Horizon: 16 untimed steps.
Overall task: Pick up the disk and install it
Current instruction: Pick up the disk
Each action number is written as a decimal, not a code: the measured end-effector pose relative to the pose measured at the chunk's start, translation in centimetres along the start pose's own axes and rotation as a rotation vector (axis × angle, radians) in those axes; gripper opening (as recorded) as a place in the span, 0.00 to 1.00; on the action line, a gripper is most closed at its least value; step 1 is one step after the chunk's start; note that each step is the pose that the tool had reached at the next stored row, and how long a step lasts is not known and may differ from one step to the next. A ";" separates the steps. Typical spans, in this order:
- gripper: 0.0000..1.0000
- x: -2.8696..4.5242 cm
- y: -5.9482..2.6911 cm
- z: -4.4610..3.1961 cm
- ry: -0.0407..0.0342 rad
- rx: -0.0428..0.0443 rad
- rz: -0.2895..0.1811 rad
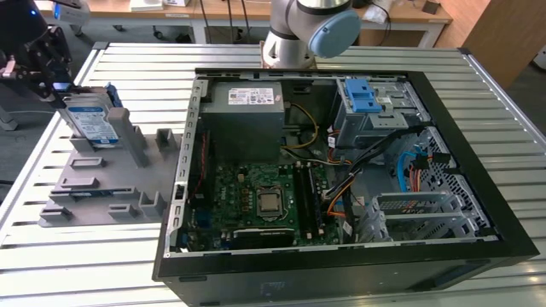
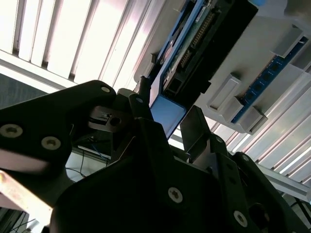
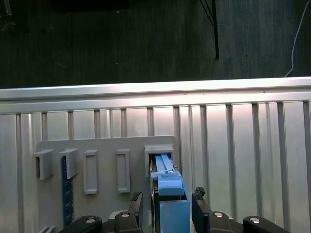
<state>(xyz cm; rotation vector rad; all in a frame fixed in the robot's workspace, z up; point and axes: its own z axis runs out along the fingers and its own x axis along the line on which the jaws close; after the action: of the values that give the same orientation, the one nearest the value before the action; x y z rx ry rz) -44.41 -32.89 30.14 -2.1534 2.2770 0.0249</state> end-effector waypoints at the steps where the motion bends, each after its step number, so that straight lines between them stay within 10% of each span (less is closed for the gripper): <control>1: 0.52 -0.02 0.00 0.04 0.0000 0.0000 0.000; 16: 0.52 -0.07 0.06 0.84 -0.0001 0.0001 -0.003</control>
<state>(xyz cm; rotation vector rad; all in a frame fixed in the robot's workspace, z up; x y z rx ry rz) -44.47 -32.80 29.31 -2.1562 2.2741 0.0250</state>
